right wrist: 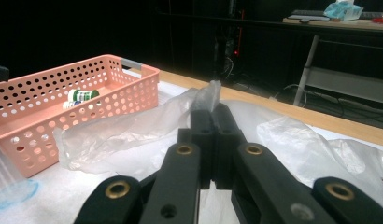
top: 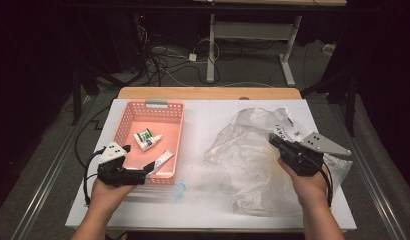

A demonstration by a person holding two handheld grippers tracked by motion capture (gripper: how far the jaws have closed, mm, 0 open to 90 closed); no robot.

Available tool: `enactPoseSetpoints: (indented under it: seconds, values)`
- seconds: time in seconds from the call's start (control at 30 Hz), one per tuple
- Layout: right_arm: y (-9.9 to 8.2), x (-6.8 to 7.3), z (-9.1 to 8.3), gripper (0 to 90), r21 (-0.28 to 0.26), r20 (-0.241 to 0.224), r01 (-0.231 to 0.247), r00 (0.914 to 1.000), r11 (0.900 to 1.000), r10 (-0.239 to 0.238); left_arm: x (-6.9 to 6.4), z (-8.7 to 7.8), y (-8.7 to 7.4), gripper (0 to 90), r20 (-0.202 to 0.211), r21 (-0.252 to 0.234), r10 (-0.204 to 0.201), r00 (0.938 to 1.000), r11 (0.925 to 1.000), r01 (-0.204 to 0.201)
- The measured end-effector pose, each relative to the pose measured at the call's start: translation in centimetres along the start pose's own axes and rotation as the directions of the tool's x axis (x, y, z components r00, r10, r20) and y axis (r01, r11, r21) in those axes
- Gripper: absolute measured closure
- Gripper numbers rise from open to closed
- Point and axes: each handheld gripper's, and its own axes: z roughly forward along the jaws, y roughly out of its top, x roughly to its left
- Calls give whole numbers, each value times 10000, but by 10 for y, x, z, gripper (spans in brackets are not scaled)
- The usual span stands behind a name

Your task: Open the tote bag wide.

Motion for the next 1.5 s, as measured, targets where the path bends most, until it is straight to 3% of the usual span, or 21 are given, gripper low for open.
enactPoseSetpoints:
  seconds: [0.43, 0.8, 0.97, 1.07, 1.13, 1.27, 1.33, 1.37, 1.5]
  values:
    - [-1, -1, 0, 900, 11, 15, -17, 10000, 10000, 17, 26, -10, -7, 0, -568, -25, -520, 9970, 9986, 519]
    - [1, 0, -2, 900, -81, 22, -43, 10000, 10000, 43, 23, -4, 3, 0, -106, -481, -656, 9978, 9967, 650]
    - [2, 1, -2, 900, -101, 10, -9, 10000, 9999, 9, 19, 4, 20, 0, 40, -518, -313, 9995, 9982, 314]
    - [3, 1, -2, 900, -114, 1, 23, 10000, 9999, -23, 23, 12, 30, 0, 231, -463, -519, 9984, 9975, 530]
    - [3, 1, -3, 900, -132, -4, -7, 10000, 9999, 7, 27, 21, 37, 0, 276, -154, -675, 9973, 9976, 680]
    - [3, 1, -4, 900, -165, -2, 53, 10000, 9999, -53, 29, 34, 44, 0, 172, 632, -515, 9985, 9967, 503]
    - [3, 1, -4, 900, -145, -3, -10, 10000, 9999, 10, 30, 37, 45, 0, 188, 726, -532, 9984, 9960, 517]
    - [3, 1, -4, 900, -143, -2, 0, 10000, 9999, 0, 32, 42, 48, 0, 238, 1045, -554, 9982, 9931, 526]
    - [3, 1, -3, 900, -136, 0, -8, 10000, 9999, 8, 33, 50, 53, 2, 206, 1511, -405, 9990, 9878, 369]
